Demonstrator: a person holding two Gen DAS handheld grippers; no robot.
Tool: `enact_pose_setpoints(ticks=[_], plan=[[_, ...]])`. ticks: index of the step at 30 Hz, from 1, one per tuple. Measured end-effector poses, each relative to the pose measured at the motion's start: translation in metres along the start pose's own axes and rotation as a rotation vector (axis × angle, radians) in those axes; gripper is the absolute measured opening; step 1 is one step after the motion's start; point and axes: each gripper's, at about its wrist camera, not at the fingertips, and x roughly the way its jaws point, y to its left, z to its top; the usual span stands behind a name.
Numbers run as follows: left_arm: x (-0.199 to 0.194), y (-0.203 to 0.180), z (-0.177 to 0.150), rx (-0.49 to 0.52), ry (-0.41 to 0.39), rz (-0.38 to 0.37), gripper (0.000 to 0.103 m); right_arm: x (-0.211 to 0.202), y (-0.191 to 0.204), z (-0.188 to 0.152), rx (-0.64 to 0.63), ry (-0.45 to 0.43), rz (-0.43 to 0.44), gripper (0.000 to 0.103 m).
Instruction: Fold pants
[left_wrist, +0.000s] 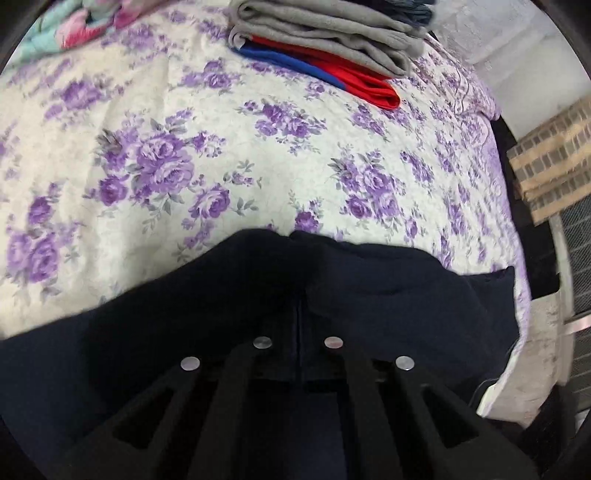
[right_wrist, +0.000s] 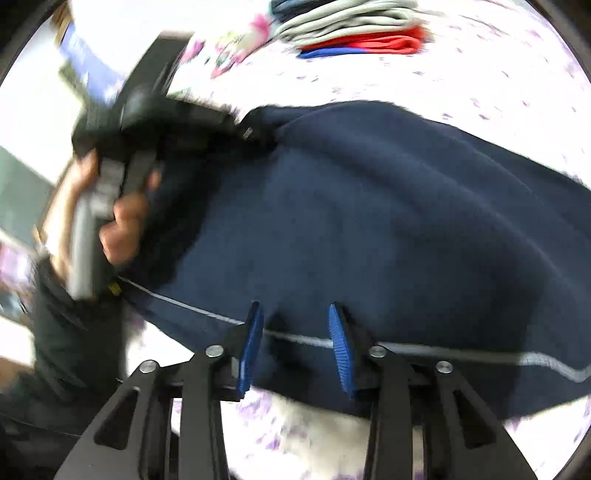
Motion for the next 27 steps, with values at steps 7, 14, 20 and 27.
enact_pose_setpoints(ticks=[7,14,20,27], plan=[[-0.042,-0.051,-0.051,0.147,-0.064,-0.043,0.001,-0.131,-0.102,-0.071,0.357,-0.305,-0.160,0.078],[-0.012,-0.082,-0.133,0.225,0.036,-0.004,0.001,-0.180,-0.196,-0.152,0.684,-0.439,-0.182,0.078],[-0.013,-0.077,-0.137,0.197,0.017,-0.006,0.002,-0.170,-0.229,-0.140,0.713,-0.448,-0.114,0.078],[-0.011,-0.083,-0.141,0.226,0.010,0.041,0.002,-0.142,-0.268,-0.110,0.724,-0.390,-0.089,0.078]])
